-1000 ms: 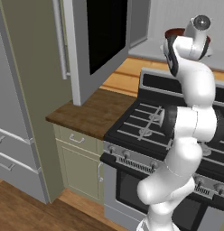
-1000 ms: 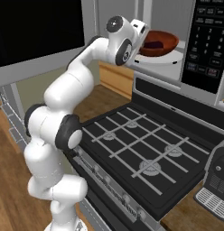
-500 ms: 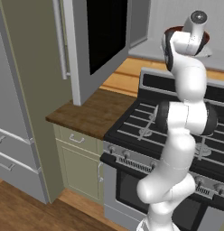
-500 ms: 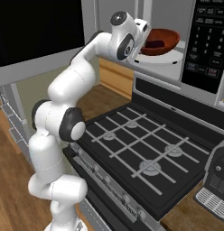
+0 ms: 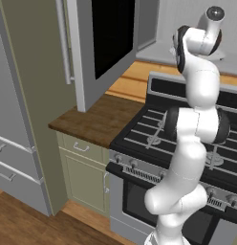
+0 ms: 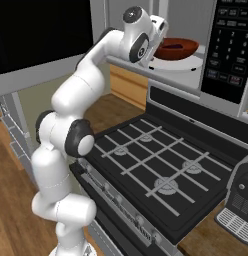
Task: Pick the eggplant from the sink and place it in the bowl. Then pick the bowl and place it in the microwave. Then close the microwave door and press the start button.
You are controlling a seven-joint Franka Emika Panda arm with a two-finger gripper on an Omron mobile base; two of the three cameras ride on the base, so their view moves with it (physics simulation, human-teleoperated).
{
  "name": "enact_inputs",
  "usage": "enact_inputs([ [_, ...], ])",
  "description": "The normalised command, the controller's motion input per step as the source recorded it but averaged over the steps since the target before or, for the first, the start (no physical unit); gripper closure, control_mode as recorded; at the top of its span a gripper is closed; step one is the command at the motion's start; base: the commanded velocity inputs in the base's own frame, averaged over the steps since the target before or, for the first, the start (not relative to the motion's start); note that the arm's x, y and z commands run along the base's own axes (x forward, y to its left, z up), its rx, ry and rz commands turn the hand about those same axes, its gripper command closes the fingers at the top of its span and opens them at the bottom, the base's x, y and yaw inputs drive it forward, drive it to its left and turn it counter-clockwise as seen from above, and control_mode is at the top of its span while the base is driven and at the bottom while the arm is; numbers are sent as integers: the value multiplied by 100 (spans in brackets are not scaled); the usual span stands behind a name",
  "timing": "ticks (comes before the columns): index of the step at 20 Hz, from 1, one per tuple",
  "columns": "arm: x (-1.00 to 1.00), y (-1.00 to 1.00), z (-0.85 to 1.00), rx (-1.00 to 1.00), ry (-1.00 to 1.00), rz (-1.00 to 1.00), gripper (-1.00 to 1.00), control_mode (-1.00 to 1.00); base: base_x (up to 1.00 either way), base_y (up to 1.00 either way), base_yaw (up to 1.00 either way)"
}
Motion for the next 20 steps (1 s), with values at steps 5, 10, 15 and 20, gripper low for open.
enact_inputs([
  [5, -29, 9, 0, 0, -11, 0, -100, -100, 0, 0, 0],
  [10, -73, 28, 0, -3, -17, 0, -100, -100, 0, 0, 0],
  [15, -97, 44, 0, -2, -22, 1, -100, -100, 0, 0, 0],
  [20, -100, 51, 0, 0, -11, 1, -100, -100, 0, 0, 0],
])
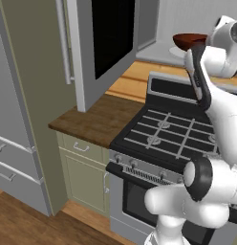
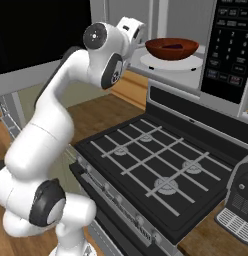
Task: Pick the eggplant from the sink and place it in the bowl. Then pick the bowl and place it in the microwave. Then close the microwave door and press the start button.
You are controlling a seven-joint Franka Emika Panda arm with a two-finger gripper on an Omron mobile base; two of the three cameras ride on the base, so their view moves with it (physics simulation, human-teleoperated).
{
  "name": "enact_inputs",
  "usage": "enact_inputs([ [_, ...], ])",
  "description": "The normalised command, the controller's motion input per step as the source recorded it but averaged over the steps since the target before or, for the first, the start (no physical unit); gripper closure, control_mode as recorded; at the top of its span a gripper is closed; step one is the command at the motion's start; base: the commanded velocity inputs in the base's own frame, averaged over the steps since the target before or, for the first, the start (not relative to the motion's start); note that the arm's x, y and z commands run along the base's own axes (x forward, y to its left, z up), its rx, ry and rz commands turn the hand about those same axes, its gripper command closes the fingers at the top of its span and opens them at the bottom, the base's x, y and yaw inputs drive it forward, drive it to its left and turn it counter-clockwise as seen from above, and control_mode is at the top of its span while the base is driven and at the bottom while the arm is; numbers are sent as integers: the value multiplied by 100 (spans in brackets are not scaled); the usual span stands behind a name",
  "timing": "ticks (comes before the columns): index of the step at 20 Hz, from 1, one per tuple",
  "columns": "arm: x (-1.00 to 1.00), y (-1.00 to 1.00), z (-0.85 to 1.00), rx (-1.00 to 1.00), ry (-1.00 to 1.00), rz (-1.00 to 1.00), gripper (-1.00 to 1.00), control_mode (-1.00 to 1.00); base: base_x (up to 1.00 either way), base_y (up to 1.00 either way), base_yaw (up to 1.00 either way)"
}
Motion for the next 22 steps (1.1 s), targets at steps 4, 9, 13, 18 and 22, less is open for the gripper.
enact_inputs([
  [4, -100, 55, 0, -1, -4, 0, -100, -100, 0, 0, 0],
  [9, -100, 55, 0, -2, 0, 0, -100, -100, 0, 0, 0],
  [13, -100, 58, 1, -6, -7, 0, -100, -100, 0, 0, 0],
  [18, -86, 59, 11, -14, -4, 0, -100, -100, 0, 0, 0],
  [22, -66, 78, 3, -18, 0, 0, -100, -100, 0, 0, 0],
])
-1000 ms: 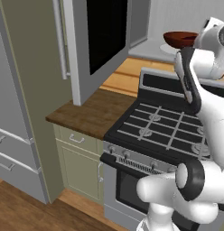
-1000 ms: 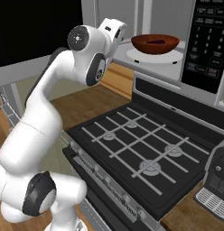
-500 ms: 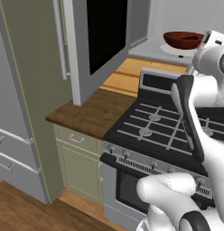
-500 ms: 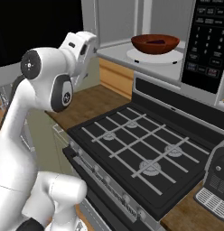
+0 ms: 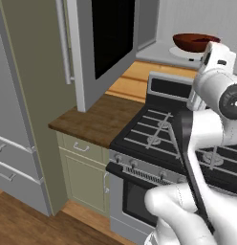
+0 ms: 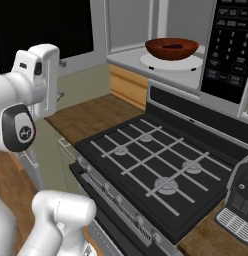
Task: Pick the eggplant from the sink and place it in the bowl. Then pick the bowl and place it in the microwave. Then close the microwave door and press the start button.
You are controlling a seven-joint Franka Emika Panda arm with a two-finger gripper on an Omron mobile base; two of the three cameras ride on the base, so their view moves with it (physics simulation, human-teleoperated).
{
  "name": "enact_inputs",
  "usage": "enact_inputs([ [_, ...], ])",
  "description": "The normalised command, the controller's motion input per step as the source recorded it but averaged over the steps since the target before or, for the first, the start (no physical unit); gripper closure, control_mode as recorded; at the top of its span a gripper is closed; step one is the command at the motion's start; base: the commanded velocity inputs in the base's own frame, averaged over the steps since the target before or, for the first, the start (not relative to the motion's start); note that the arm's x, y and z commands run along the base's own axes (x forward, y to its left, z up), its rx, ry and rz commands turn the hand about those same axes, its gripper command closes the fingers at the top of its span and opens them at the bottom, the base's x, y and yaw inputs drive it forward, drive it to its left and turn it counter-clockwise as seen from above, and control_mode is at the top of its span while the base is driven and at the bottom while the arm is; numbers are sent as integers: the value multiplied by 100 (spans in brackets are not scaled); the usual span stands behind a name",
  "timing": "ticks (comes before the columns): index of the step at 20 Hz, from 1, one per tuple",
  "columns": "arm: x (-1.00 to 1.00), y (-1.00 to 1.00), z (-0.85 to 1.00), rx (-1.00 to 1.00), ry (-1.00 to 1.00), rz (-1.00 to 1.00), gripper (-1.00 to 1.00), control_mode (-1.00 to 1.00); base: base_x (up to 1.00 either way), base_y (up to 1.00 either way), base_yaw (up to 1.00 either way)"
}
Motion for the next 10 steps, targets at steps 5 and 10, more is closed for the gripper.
enact_inputs([
  [5, -57, 77, 5, -9, 0, 0, -100, -100, 0, 0, 0],
  [10, -32, 78, 0, 1, 0, -11, -100, -100, 0, 0, 0],
])
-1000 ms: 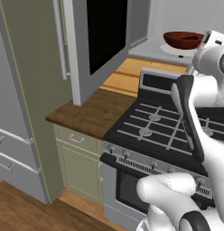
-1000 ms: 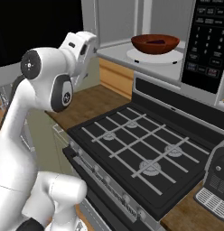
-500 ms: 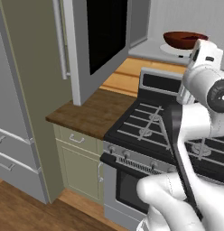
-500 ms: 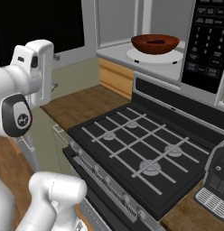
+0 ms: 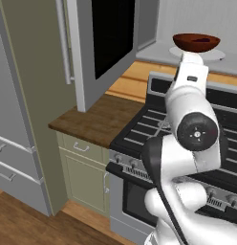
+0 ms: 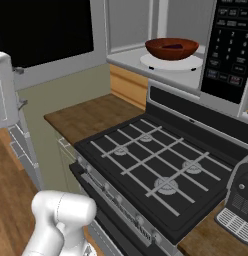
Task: Pick the eggplant from the sink and place it in the bowl. Then pick the bowl and place it in the microwave. Then close the microwave door and press the start button.
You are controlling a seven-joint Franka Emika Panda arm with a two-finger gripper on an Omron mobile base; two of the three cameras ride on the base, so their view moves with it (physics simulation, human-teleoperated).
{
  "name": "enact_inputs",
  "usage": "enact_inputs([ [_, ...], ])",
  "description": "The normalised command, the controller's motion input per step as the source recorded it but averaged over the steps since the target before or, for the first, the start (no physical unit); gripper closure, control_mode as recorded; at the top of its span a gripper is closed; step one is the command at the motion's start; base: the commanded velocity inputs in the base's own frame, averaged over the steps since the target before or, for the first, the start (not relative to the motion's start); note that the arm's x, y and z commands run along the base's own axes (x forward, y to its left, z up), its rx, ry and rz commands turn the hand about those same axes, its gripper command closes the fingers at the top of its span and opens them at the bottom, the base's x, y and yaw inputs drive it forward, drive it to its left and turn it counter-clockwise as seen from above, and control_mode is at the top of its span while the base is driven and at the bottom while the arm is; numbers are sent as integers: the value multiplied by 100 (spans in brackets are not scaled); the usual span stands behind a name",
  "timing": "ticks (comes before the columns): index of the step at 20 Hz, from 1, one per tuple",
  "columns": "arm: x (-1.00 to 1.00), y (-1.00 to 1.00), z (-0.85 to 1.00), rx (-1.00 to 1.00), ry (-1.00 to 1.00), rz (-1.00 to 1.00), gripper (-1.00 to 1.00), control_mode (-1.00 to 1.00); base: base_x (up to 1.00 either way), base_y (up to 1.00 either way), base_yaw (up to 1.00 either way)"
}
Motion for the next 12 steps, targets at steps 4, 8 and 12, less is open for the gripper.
enact_inputs([
  [4, -28, 73, 0, 3, -2, -20, -100, -100, 0, 0, 0],
  [8, -11, 81, 0, 0, -3, -20, -100, -100, 0, 0, 0],
  [12, 0, 76, 0, 0, -1, -20, -100, -100, 0, 0, 0],
])
